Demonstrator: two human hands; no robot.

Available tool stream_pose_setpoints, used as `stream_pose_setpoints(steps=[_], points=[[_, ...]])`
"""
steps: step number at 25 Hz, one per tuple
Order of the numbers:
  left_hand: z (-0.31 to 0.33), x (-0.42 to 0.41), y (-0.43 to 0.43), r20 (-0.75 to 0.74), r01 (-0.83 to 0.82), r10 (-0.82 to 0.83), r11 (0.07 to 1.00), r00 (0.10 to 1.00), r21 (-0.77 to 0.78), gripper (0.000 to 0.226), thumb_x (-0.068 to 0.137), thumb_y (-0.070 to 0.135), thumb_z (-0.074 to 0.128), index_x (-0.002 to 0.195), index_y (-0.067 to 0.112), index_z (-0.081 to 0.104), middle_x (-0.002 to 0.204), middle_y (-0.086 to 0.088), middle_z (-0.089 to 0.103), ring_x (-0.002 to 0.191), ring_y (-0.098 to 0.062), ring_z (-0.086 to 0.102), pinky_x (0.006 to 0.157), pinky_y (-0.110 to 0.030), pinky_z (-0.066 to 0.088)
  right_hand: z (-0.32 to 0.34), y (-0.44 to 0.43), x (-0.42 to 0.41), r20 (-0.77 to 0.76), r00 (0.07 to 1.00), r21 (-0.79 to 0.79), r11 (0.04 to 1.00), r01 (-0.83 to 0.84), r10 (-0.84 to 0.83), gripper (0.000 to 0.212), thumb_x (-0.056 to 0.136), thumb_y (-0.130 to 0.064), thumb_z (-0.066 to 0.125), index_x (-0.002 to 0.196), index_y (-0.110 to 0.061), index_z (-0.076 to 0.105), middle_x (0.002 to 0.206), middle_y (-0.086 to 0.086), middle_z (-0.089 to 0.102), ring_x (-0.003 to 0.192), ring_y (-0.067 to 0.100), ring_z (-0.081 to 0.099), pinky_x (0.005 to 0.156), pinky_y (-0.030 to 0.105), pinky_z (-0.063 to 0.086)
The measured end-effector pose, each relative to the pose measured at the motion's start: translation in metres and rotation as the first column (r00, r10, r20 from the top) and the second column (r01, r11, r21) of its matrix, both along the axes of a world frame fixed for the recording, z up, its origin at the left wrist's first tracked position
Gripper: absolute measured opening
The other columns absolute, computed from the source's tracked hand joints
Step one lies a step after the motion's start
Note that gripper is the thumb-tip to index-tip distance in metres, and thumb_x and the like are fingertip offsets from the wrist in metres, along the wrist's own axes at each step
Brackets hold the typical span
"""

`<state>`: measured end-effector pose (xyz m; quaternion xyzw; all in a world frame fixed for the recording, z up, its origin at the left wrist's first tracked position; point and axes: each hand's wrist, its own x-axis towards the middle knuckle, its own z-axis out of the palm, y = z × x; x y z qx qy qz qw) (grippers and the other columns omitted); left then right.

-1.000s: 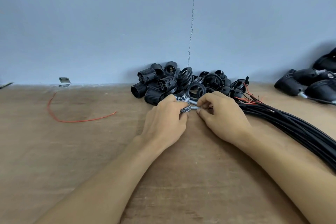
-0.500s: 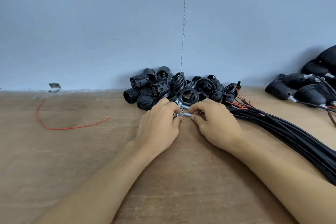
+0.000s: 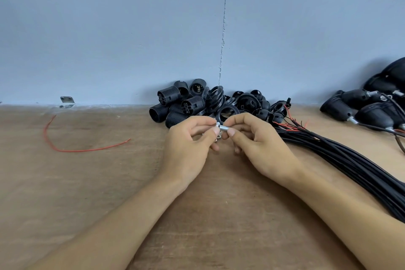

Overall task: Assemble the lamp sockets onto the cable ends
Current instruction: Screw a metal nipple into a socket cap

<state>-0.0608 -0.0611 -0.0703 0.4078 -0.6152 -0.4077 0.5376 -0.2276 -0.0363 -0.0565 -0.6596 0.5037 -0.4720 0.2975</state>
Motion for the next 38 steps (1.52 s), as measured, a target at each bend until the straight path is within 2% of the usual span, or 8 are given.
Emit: stream_pose_setpoints(steps=[4,8,14,22,27,29,33,38], points=[[0.0003,-0.0001,0.0007,-0.070,0.107,-0.099,0.988,0.993,0.108,0.019,0.097,0.013,0.067,0.111,0.024,0.071,0.091,0.009,0.080,0.075,-0.015,0.077,0.058,-0.015,0.052,0.0010,0.0010,0.0000,0.039,0.999,-0.021,1.000,0.011,-0.010,0.014,0.097,-0.008,0.061,0.105,-0.018,0.066,0.093,0.003,0.073,0.061,0.011,0.056,0.064,0.028,0.054],[-0.0014,0.0013,-0.0006,-0.053,0.132,-0.126,0.983,0.991,0.130,0.019,0.097,0.011,0.066,0.111,0.025,0.072,0.093,0.008,0.080,0.078,-0.016,0.078,0.058,-0.015,0.052,0.0000,0.0014,0.0017,0.058,0.998,-0.037,0.999,0.009,-0.007,0.013,0.097,-0.006,0.061,0.105,-0.015,0.067,0.092,0.007,0.072,0.060,0.013,0.055,0.063,0.031,0.056],[-0.0012,0.0023,-0.0005,-0.083,0.140,-0.132,0.985,0.988,0.100,0.023,0.095,0.008,0.068,0.103,0.028,0.074,0.092,0.005,0.080,0.075,-0.018,0.078,0.058,-0.016,0.052,0.0009,0.0025,-0.0002,0.031,1.000,-0.024,1.000,-0.001,0.001,0.012,0.095,-0.009,0.065,0.103,-0.018,0.069,0.089,0.001,0.074,0.060,0.013,0.055,0.064,0.033,0.054],[-0.0033,0.0021,-0.0012,-0.067,0.140,-0.134,0.986,0.989,0.095,0.021,0.095,0.012,0.069,0.104,0.030,0.074,0.088,0.005,0.080,0.075,-0.017,0.077,0.059,-0.015,0.052,0.0021,0.0046,-0.0005,0.004,1.000,-0.015,1.000,0.022,-0.022,0.012,0.097,-0.013,0.063,0.103,-0.021,0.070,0.086,-0.005,0.075,0.058,0.011,0.054,0.065,0.034,0.054],[-0.0027,0.0010,-0.0009,-0.064,0.135,-0.129,0.986,0.990,0.095,0.023,0.097,0.012,0.067,0.102,0.034,0.073,0.088,0.006,0.080,0.074,-0.015,0.077,0.059,-0.017,0.053,0.0029,0.0069,0.0019,-0.075,0.995,-0.070,0.996,0.057,-0.063,0.013,0.095,-0.014,0.066,0.102,-0.024,0.071,0.087,-0.010,0.074,0.077,0.029,0.061,0.075,0.045,0.054],[-0.0025,0.0009,-0.0007,-0.062,0.127,-0.122,0.988,0.991,0.087,0.025,0.097,0.012,0.066,0.100,0.035,0.074,0.087,0.007,0.079,0.071,-0.013,0.075,0.058,-0.016,0.051,0.0027,0.0069,0.0023,-0.097,0.992,-0.087,0.994,0.069,-0.078,0.014,0.095,-0.015,0.066,0.103,-0.024,0.071,0.087,-0.011,0.074,0.077,0.024,0.062,0.073,0.040,0.054],[-0.0025,0.0009,-0.0010,-0.074,0.113,-0.108,0.990,0.991,0.079,0.022,0.097,0.012,0.067,0.102,0.031,0.077,0.084,0.005,0.078,0.065,-0.010,0.070,0.057,-0.015,0.051,0.0011,0.0070,0.0010,-0.167,0.980,-0.135,0.987,0.090,-0.112,0.014,0.095,-0.016,0.065,0.104,-0.025,0.071,0.087,-0.009,0.073,0.072,0.019,0.060,0.060,0.014,0.040],[-0.0022,0.0005,-0.0013,-0.072,0.101,-0.095,0.991,0.993,0.083,0.020,0.098,0.014,0.066,0.100,0.028,0.080,0.082,0.004,0.078,0.060,-0.006,0.065,0.056,-0.016,0.050,-0.0015,0.0074,0.0033,-0.193,0.970,-0.179,0.977,0.116,-0.151,0.013,0.096,-0.018,0.065,0.105,-0.026,0.071,0.085,-0.009,0.074,0.070,0.013,0.062,0.060,0.013,0.038]])
